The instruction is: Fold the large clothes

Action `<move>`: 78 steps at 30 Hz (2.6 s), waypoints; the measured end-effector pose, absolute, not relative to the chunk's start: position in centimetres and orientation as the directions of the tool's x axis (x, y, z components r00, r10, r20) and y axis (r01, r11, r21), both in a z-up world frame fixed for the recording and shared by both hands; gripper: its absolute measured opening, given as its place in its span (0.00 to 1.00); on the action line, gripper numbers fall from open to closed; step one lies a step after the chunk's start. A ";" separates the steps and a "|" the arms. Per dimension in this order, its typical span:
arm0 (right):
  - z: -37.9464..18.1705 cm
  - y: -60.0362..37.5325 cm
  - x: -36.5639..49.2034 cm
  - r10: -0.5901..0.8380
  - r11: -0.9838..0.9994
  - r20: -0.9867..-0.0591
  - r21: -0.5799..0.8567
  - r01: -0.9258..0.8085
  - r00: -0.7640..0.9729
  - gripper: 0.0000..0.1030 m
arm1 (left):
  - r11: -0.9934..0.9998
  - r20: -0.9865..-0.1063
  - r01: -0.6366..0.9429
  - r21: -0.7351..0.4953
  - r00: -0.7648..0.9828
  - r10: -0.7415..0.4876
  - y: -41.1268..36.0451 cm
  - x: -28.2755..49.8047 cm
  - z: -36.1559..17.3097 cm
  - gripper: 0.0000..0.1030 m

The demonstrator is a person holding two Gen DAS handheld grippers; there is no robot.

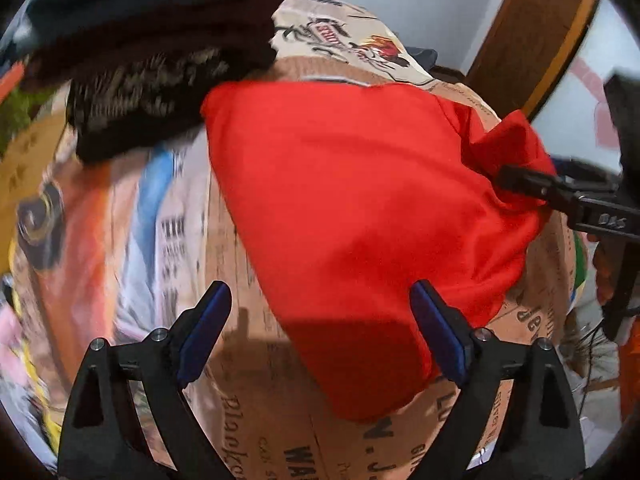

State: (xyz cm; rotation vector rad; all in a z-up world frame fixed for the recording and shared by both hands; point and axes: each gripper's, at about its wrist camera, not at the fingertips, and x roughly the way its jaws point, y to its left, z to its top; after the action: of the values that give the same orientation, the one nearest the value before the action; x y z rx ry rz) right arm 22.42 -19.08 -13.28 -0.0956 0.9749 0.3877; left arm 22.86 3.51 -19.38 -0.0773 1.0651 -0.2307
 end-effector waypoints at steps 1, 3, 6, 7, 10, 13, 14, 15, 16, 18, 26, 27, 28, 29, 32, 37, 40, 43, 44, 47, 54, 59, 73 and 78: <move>-13.8 -20.3 22.3 0.256 0.937 -0.830 0.087 -0.337 0.496 0.80 | 0.970 -0.852 0.141 -0.200 0.463 -0.243 3.9 22.6 -19.5 0.89; -14.0 -22.1 21.8 0.247 0.945 -0.840 0.099 -0.311 0.483 0.80 | 0.958 -0.844 0.130 -0.256 0.454 -0.287 4.6 22.0 -19.9 0.89; -13.8 -24.5 20.8 0.233 0.955 -0.842 0.104 -0.278 0.486 0.80 | 0.959 -0.844 0.138 -0.248 0.456 -0.283 4.5 20.5 -20.1 0.89; -13.5 -25.1 20.3 0.219 0.959 -0.841 0.091 -0.270 0.495 0.80 | 0.962 -0.846 0.143 -0.231 0.459 -0.271 4.3 20.1 -20.1 0.89; -12.4 -26.1 19.5 0.189 0.965 -0.835 0.061 -0.255 0.517 0.80 | 0.969 -0.851 0.154 -0.194 0.465 -0.245 4.2 19.3 -19.8 0.89; -11.0 -26.4 19.2 0.230 0.957 -0.824 0.095 -0.273 0.518 0.80 | 0.973 -0.852 0.170 -0.157 0.475 -0.221 4.1 19.0 -18.8 0.89; -10.7 -26.2 19.2 0.245 0.954 -0.819 0.108 -0.281 0.519 0.80 | 0.975 -0.849 0.180 -0.132 0.487 -0.205 3.9 18.8 -18.1 0.88; -10.2 -26.1 19.3 0.265 0.949 -0.813 0.123 -0.292 0.519 0.81 | 0.976 -0.845 0.185 -0.111 0.499 -0.191 3.8 18.7 -17.6 0.88; -9.7 -25.8 19.4 0.290 0.941 -0.806 0.142 -0.307 0.516 0.81 | 0.979 -0.839 0.188 -0.080 0.517 -0.168 3.7 18.8 -17.0 0.88; -9.2 -25.0 20.0 0.335 0.925 -0.795 0.176 -0.336 0.506 0.81 | 0.984 -0.826 0.174 -0.035 0.550 -0.126 3.8 19.3 -16.0 0.88; -10.5 -20.5 24.8 0.446 0.864 -0.809 0.278 -0.419 0.383 0.81 | 0.992 -0.826 0.043 -0.120 0.550 -0.124 7.3 24.7 -14.7 0.88; -11.2 -20.1 25.7 0.452 0.860 -0.819 0.296 -0.416 0.352 0.81 | 0.988 -0.833 0.030 -0.153 0.535 -0.145 7.6 25.3 -15.0 0.88; -11.9 -19.7 26.4 0.454 0.858 -0.830 0.310 -0.409 0.324 0.81 | 0.982 -0.839 0.018 -0.185 0.518 -0.168 7.9 26.0 -15.5 0.88; -12.5 -19.6 27.0 0.452 0.859 -0.840 0.318 -0.401 0.301 0.80 | 0.973 -0.846 -0.001 -0.230 0.494 -0.200 8.3 26.8 -16.2 0.88; -14.5 -19.4 28.8 0.429 0.869 -0.872 0.325 -0.373 0.237 0.81 | 0.954 -0.854 -0.026 -0.300 0.453 -0.256 8.4 28.2 -17.7 0.88; -16.1 -20.0 31.2 0.472 0.849 -0.865 0.393 -0.353 0.171 0.81 | 0.924 -0.848 -0.001 -0.382 0.399 -0.350 7.6 29.9 -19.8 0.89; -17.1 -19.9 33.0 0.526 0.817 -0.845 0.470 -0.334 0.096 0.81 | 0.888 -0.829 -0.005 -0.460 0.361 -0.427 7.6 31.0 -20.8 0.89; -18.0 -19.8 34.2 0.574 0.785 -0.818 0.535 -0.313 0.042 0.81 | 0.842 -0.804 -0.037 -0.539 0.321 -0.501 8.1 32.1 -22.1 0.89; -18.2 -19.6 34.5 0.581 0.778 -0.813 0.544 -0.314 0.031 0.81 | 0.824 -0.793 -0.046 -0.565 0.307 -0.526 8.3 32.4 -22.7 0.89; -18.7 -18.9 34.6 0.601 0.754 -0.800 0.568 -0.331 -0.004 0.83 | 0.767 -0.754 -0.079 -0.637 0.273 -0.598 8.7 33.1 -24.1 0.89; -19.1 -17.1 34.3 0.613 0.732 -0.789 0.585 -0.348 -0.036 0.63 | 0.743 -0.725 -0.062 -0.667 0.286 -0.627 8.2 33.5 -24.3 0.78; -19.8 -17.4 33.9 0.697 0.676 -0.710 0.696 -0.242 -0.098 0.27 | 0.715 -0.698 -0.072 -0.695 0.304 -0.648 8.8 32.5 -23.9 0.55; -9.2 -14.8 26.8 0.705 0.675 -0.703 0.625 -0.393 0.094 0.21 | 0.814 -0.702 0.123 -0.567 0.445 -0.556 7.5 26.8 -11.0 0.28; -2.2 -14.0 25.4 0.738 0.649 -0.644 0.596 -0.473 0.201 0.21 | 0.834 -0.645 0.193 -0.517 0.553 -0.527 8.8 25.7 -3.4 0.28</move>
State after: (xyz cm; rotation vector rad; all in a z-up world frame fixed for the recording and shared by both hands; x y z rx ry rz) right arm 25.38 -14.01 -2.21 0.2927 1.0701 0.8625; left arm 25.71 8.80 -3.43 -0.4148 0.8892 -0.4402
